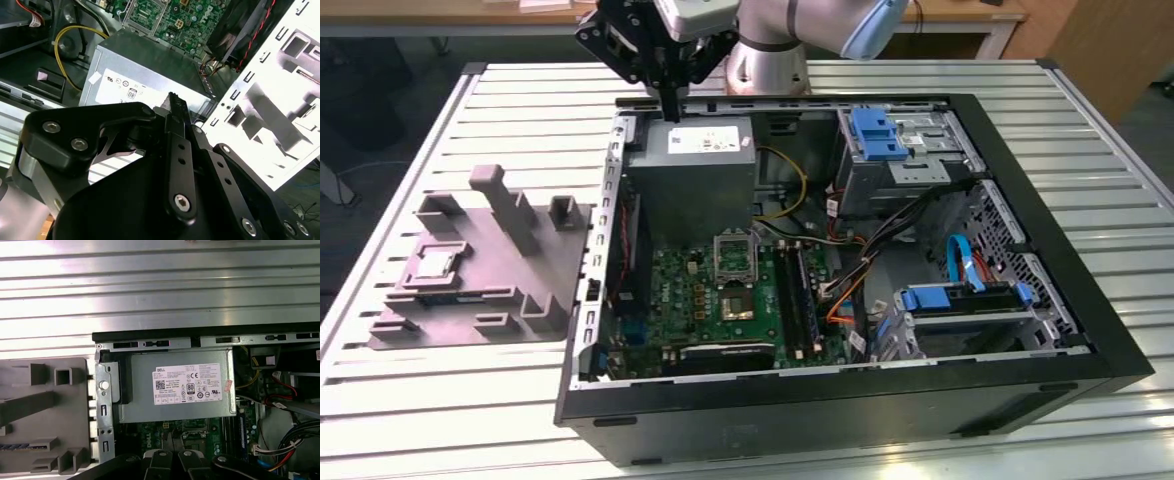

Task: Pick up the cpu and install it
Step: 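Reach for the cpu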

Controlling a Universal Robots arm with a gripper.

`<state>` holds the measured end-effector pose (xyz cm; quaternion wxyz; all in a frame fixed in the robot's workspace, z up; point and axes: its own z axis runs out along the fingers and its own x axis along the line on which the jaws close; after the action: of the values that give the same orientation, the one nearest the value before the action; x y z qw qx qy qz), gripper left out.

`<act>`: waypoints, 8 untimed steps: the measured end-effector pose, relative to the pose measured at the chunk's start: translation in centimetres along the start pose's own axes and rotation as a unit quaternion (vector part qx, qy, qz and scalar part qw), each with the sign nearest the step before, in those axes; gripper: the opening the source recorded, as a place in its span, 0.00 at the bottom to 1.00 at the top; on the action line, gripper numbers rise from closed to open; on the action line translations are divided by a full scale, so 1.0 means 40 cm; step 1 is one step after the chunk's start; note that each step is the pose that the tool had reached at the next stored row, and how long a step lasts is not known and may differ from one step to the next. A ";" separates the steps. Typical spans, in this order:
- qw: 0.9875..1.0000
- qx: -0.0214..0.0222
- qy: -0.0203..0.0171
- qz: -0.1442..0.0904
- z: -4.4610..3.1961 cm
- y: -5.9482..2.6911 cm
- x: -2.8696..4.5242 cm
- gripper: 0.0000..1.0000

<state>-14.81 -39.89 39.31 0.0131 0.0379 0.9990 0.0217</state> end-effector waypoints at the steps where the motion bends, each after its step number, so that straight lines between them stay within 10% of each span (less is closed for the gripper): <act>1: 1.000 0.000 0.000 0.000 0.000 0.000 0.001 0.11; 8: 1.000 0.000 0.000 0.000 0.000 -0.002 0.023 0.11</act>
<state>-15.72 -39.90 39.28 0.0131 0.0379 0.9990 0.0217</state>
